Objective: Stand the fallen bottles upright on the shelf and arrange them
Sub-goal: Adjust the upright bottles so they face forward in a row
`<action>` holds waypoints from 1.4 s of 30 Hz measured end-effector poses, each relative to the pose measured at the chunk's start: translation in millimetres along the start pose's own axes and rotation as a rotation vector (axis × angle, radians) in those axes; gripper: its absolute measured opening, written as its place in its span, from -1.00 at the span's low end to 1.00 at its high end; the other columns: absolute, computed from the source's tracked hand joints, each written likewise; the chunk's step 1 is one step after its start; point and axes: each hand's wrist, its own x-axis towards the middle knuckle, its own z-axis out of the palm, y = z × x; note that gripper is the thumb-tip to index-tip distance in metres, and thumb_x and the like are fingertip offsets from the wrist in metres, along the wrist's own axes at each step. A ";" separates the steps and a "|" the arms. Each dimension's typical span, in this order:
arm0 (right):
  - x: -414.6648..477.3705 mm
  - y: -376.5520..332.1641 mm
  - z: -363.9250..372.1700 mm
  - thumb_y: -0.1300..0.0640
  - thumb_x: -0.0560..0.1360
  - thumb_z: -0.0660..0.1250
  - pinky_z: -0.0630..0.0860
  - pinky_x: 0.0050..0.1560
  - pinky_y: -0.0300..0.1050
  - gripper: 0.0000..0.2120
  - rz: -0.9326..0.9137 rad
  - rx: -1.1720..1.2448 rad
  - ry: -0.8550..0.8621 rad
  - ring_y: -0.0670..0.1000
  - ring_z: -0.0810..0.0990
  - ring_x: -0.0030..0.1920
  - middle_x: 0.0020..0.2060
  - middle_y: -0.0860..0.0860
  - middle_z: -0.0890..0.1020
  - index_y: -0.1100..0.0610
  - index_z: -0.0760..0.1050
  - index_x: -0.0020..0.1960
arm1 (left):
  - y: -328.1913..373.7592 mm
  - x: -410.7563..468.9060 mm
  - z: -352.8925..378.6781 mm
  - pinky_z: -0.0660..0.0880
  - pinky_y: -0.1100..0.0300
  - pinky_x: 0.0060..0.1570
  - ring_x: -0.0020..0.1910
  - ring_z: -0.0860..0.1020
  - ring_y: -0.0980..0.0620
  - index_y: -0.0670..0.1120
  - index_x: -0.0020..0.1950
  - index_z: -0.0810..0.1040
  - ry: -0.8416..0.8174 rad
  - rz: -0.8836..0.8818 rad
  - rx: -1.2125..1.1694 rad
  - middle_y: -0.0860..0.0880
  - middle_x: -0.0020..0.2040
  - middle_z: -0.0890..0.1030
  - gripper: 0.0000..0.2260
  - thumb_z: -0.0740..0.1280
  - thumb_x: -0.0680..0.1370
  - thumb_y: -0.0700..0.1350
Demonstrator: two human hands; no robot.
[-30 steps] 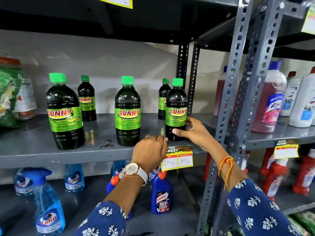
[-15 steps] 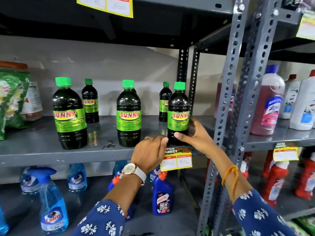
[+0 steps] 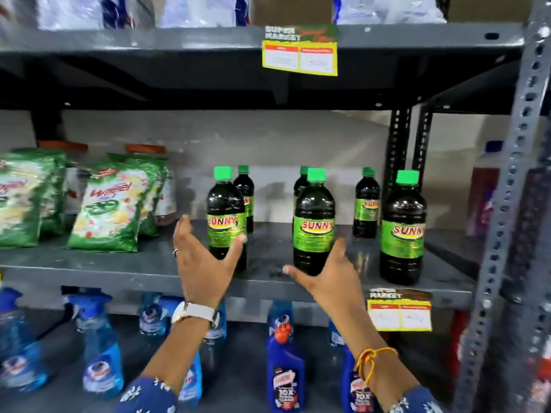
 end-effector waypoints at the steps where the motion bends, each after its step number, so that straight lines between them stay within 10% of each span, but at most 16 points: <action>1: -0.7 2.9 1.8 -0.37 0.16 0.42 0.54 0.07 0.07 0.09 0.003 -0.053 0.034 0.23 0.57 0.16 0.17 0.21 0.57 0.22 0.04 0.42 | -2.3 -0.9 0.1 0.33 -0.13 0.27 0.33 0.33 -0.23 -0.24 0.43 0.14 -0.091 -0.084 0.011 -0.25 0.38 0.31 -0.08 0.37 0.34 0.32; 10: 24.5 -11.6 12.1 -0.26 0.22 0.45 0.57 -0.04 0.09 -0.19 -0.052 -0.099 0.190 0.24 0.63 0.01 0.03 0.18 0.63 0.21 0.30 0.25 | -4.5 25.4 1.1 0.49 0.00 -0.21 -0.07 0.60 -0.23 -0.19 0.29 0.30 -0.215 -0.072 0.310 -0.22 -0.04 0.63 -0.18 0.42 0.27 0.32; 32: 4.5 -17.2 35.0 -0.26 0.24 0.44 0.54 -0.05 0.00 -0.24 -0.027 -0.128 0.136 0.18 0.62 0.03 0.04 0.13 0.62 0.19 0.29 0.21 | -37.7 8.1 -9.9 0.38 0.09 -0.22 -0.06 0.58 -0.22 -0.21 0.26 0.32 -0.238 -0.058 0.322 -0.21 -0.01 0.62 -0.25 0.41 0.32 0.30; 37: -0.7 -22.7 35.4 -0.26 0.21 0.47 0.53 0.07 0.03 -0.09 0.000 0.073 0.035 0.18 0.54 0.19 0.19 0.17 0.53 0.19 0.18 0.33 | -47.0 12.2 -17.9 0.46 -0.12 0.02 0.16 0.49 -0.28 -0.26 0.43 0.14 -0.252 -0.095 0.312 -0.30 0.24 0.49 -0.01 0.38 0.27 0.37; 42: -18.0 6.3 -19.7 -0.22 0.29 0.41 0.52 -0.04 -0.02 -0.35 -0.244 0.166 0.651 0.05 0.45 -0.03 -0.02 0.14 0.46 0.20 0.34 0.15 | -19.9 -17.4 -15.9 0.32 -0.08 0.25 0.36 0.26 -0.22 -0.34 0.39 0.18 -0.037 0.186 0.147 -0.34 0.36 0.31 -0.17 0.29 0.41 0.27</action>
